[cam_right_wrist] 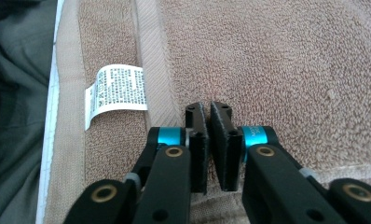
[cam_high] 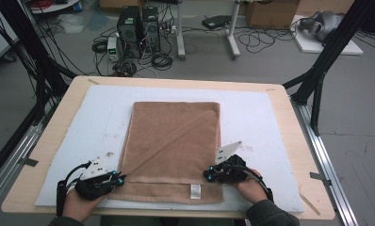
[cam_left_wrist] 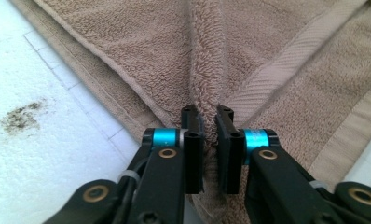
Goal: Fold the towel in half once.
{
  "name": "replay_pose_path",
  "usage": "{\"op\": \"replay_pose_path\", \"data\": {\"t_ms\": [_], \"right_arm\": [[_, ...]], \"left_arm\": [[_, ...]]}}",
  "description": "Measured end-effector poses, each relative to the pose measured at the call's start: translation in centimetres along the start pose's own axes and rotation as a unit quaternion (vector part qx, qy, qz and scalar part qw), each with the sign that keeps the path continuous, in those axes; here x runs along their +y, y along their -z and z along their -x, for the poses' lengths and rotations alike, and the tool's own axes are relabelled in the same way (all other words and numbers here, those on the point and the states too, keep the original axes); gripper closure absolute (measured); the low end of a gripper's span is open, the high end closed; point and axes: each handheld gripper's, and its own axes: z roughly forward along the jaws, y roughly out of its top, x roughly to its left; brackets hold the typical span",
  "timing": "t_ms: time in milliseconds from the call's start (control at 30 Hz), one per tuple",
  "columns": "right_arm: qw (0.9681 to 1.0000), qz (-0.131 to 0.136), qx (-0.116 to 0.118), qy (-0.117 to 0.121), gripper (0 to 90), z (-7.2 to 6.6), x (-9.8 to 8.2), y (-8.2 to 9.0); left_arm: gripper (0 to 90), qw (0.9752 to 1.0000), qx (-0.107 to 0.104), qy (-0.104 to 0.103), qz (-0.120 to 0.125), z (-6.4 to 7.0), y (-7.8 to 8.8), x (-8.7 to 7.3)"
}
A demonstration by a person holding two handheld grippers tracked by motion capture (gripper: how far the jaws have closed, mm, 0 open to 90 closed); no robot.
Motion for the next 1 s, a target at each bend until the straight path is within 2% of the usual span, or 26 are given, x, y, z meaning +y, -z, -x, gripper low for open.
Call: {"op": "replay_pose_path", "data": {"t_ms": [67, 167, 200, 267, 333, 367, 400, 433, 467, 567, 667, 733, 767, 800, 933, 1000], "right_arm": [[1.0, -0.001, 0.002, 0.007, 87.4, 0.0, 0.3, 0.3], [0.9995, 0.027, 0.002, 0.015, 87.5, -0.6, 1.0, 2.0], [0.999, 0.039, 0.004, 0.024, 87.4, -1.0, 1.4, 3.0], [0.9981, 0.045, 0.004, 0.041, 87.4, -2.0, 2.0, 4.5], [0.997, 0.052, 0.007, 0.056, 87.4, -3.0, 2.4, 5.9], [0.9959, 0.056, 0.027, 0.066, 87.4, -3.7, 2.4, 6.5], [0.9943, 0.059, 0.045, 0.076, 86.0, -4.2, 2.2, 7.0], [0.9942, 0.056, 0.052, 0.076, 81.5, -4.6, 1.9, 7.2], [0.9953, 0.05, 0.046, 0.069, 77.7, -4.7, 1.5, 7.1], [0.9977, 0.033, 0.037, 0.046, 75.0, -3.7, 0.1, 5.7], [0.9986, 0.021, 0.04, 0.028, 70.5, -2.9, -0.7, 3.9], [0.999, -0.007, 0.033, 0.031, 68.6, -2.6, -0.9, 2.8], [0.9991, -0.009, 0.028, 0.03, 68.6, -2.4, -1.0, 2.4], [0.9991, -0.005, 0.036, 0.023, 68.5, -2.2, -1.1, 2.1], [0.9995, 0.01, 0.029, 0.008, 64.9, -1.7, -1.3, 1.9], [0.9995, 0.022, 0.023, -0.004, 63.4, -1.3, -1.3, 2.0]], "left_arm": [[84.0, 1.0, 0.002, 0.002, 0.006, 0.0, 0.4, 0.2], [83.9, 0.9997, 0.0, 0.005, 0.024, 0.1, 1.7, 1.0], [83.9, 0.9996, -0.002, 0.002, 0.03, 0.2, 2.2, 1.3], [83.9, 0.9993, -0.005, -0.002, 0.037, 0.6, 3.1, 1.8], [82.6, 0.9989, -0.018, -0.006, 0.042, 1.2, 3.9, 2.1], [77.8, 0.9988, -0.021, -0.008, 0.045, 1.5, 4.3, 2.1], [65.9, 0.9989, -0.017, -0.007, 0.043, 1.7, 4.5, 1.9], [57.3, 0.9992, -0.018, -0.004, 0.037, 1.8, 4.5, 1.7], [56.8, 0.9993, -0.02, -0.007, 0.032, 1.8, 4.3, 1.4], [57.0, 0.9998, -0.018, -0.003, 0.006, 1.7, 3.0, 0.3], [59.6, 0.9998, -0.016, -0.009, -0.01, 1.8, 2.0, -0.4], [65.2, 0.9997, -0.016, -0.014, -0.015, 1.9, 1.5, -0.7], [65.4, 0.9996, -0.017, -0.014, -0.016, 1.8, 1.3, -0.8], [66.5, 0.9996, -0.019, -0.014, -0.015, 1.7, 1.3, -0.9], [66.4, 0.9996, -0.022, -0.012, -0.012, 1.6, 1.3, -1.0], [63.5, 0.9997, -0.02, -0.012, -0.009, 1.6, 1.4, -0.8]]}}
